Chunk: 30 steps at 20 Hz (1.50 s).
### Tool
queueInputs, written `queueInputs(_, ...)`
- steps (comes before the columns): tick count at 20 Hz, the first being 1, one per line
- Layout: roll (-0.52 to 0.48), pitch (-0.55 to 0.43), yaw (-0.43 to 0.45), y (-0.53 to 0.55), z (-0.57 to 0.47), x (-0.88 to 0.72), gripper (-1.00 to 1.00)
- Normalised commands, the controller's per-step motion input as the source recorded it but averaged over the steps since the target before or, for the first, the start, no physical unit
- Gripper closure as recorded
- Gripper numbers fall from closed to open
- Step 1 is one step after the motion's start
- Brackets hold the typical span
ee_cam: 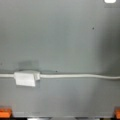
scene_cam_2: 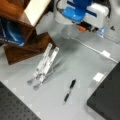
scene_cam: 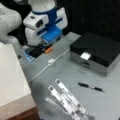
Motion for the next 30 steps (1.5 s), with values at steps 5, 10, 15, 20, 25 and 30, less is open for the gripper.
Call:
queueInputs(5, -0.395, 0.179, 0.153, -0.01, 0.05, 0.05, -1.0)
queueInputs(10, -0.385, 0.173, 0.088, 0.02, 0.14, 0.21, -1.0)
queueInputs(15, -0.256, 0.244, -0.036, 0.04, 0.23, 0.36, -1.0)
queueInputs(20, -0.526, 0.468, -0.085, -0.05, 0.36, 0.51, -1.0)
queueInputs(25, -0.681, 0.593, -0.067, -0.03, 0.35, 0.56, -1.0)
queueInputs(30, -0.678, 0.586, -0.055, 0.06, 0.3, 0.56, -1.0)
